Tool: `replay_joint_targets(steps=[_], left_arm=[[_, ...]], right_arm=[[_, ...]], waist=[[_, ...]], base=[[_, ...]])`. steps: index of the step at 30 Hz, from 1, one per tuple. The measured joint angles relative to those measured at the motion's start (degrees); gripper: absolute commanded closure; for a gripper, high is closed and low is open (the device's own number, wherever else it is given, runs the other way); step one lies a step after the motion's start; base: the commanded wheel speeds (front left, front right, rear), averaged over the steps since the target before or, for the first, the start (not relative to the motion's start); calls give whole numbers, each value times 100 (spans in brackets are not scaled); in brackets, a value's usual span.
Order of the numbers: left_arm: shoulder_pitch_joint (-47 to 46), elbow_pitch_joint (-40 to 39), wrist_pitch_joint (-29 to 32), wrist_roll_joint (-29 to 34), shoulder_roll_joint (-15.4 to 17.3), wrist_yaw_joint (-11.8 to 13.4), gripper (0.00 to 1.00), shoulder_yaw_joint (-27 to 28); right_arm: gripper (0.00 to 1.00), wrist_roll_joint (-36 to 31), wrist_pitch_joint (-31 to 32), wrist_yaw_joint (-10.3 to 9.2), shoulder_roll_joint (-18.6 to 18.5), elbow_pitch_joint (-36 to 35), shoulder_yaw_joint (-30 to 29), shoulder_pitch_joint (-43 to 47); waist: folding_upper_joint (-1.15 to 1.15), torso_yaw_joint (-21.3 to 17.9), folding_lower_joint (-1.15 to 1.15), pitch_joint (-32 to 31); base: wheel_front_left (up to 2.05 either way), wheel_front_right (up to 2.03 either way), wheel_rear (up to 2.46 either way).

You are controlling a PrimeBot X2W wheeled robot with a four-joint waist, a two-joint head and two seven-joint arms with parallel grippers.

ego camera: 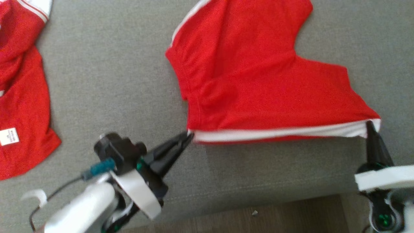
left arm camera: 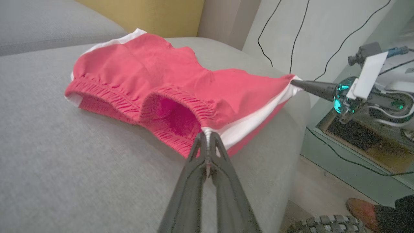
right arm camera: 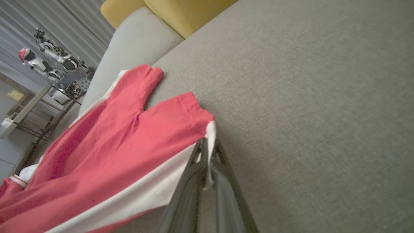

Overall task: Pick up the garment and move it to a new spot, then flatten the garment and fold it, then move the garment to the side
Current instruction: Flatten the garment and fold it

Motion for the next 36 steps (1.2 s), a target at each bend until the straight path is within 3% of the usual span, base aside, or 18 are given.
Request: replay_joint_targets(steps=[9,13,16,22,30,36], left_arm=[[431,-258,0,135,466,-8,100,-733],[397,-364,0,45,423,-8,100,-657],[378,-354,0,-120,282,-8,100,-503],[-75,11,0,-745,-479,-8,100,-32],[-1008,1466,171,-1748,-1241,-1,100,-9],[-1611,1873,142,-2481,-1666,0,100,-11]], right_arm=[[100,323,844,5,110,-1366,-680,1131],[100,598,1308,5,127,-1686,-898,1223],[100,651,1479,5,129,-1682,-934,1068],[100,634,1963,4,125,-1177,-1117,-141],[100,-189,2829,4,110,-377,-1459,-1905],[100,-748,3366,4,20,14,-1639,-2924]], waist=[[0,204,0,-244],[0,282,0,-216],[0,327,0,-203],[0,560,0,-153],[0,904,0,82],[0,1143,0,334]], base=[[0,0,0],[0,0,0],[0,0,0],[0,0,0],[0,0,0],[0,0,0]])
